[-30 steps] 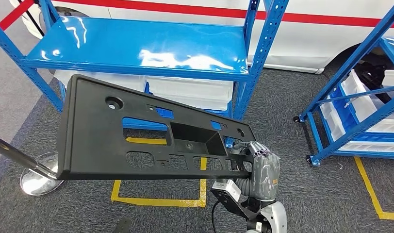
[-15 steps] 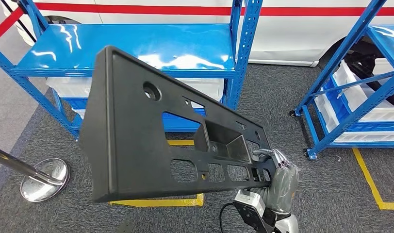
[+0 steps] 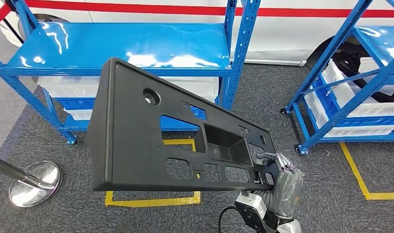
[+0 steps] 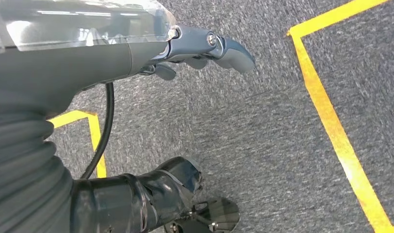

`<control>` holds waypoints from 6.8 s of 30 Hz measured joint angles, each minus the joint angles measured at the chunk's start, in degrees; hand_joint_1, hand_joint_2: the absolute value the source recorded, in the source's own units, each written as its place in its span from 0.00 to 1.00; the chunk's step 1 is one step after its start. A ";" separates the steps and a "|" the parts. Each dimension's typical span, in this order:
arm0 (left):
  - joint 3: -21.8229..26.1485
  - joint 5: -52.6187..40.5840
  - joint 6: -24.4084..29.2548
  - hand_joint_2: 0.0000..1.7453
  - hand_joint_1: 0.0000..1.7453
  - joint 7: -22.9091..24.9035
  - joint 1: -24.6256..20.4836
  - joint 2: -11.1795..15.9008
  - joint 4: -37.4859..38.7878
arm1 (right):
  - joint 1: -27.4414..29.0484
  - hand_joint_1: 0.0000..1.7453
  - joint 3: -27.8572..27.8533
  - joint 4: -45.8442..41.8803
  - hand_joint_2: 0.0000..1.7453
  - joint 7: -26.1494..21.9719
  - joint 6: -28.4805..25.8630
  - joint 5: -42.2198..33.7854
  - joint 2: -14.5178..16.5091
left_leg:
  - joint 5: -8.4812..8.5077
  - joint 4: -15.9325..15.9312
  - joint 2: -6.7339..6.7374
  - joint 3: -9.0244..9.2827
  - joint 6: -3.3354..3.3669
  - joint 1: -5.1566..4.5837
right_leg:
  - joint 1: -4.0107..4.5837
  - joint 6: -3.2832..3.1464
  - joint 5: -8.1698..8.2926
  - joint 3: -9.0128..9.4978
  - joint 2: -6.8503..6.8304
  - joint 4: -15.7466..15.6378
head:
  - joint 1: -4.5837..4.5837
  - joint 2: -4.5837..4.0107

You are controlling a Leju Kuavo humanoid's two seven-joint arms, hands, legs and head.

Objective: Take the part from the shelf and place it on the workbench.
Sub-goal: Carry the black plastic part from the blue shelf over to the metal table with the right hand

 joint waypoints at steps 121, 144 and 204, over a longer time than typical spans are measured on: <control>2.11 -0.07 -0.72 1.00 0.00 -1.07 0.28 0.62 0.00 | 9.23 1.00 -4.91 -4.69 1.00 -6.04 -0.34 -3.11 3.83 | -0.56 -0.87 -0.52 1.12 -0.01 -0.02 | 0.24 -0.67 0.81 2.13 0.29 -4.24 | 0.26 0.01; 2.19 -0.06 -0.68 1.00 0.00 -1.56 0.42 0.58 0.00 | 9.07 1.00 -5.28 -4.68 1.00 -5.79 -0.34 -3.00 3.83 | -1.51 1.00 -3.04 0.53 -2.12 -0.03 | 0.38 -2.21 7.21 7.53 3.04 -15.64 | 0.21 0.01; 2.47 0.03 -0.52 1.00 0.00 -1.42 0.37 0.36 0.00 | 8.98 1.00 -6.54 -3.84 1.00 -4.99 -0.36 -4.18 3.82 | -1.86 3.85 -2.27 -0.72 -2.27 -0.19 | 0.54 -2.96 6.76 8.40 2.53 -15.85 | 0.20 0.01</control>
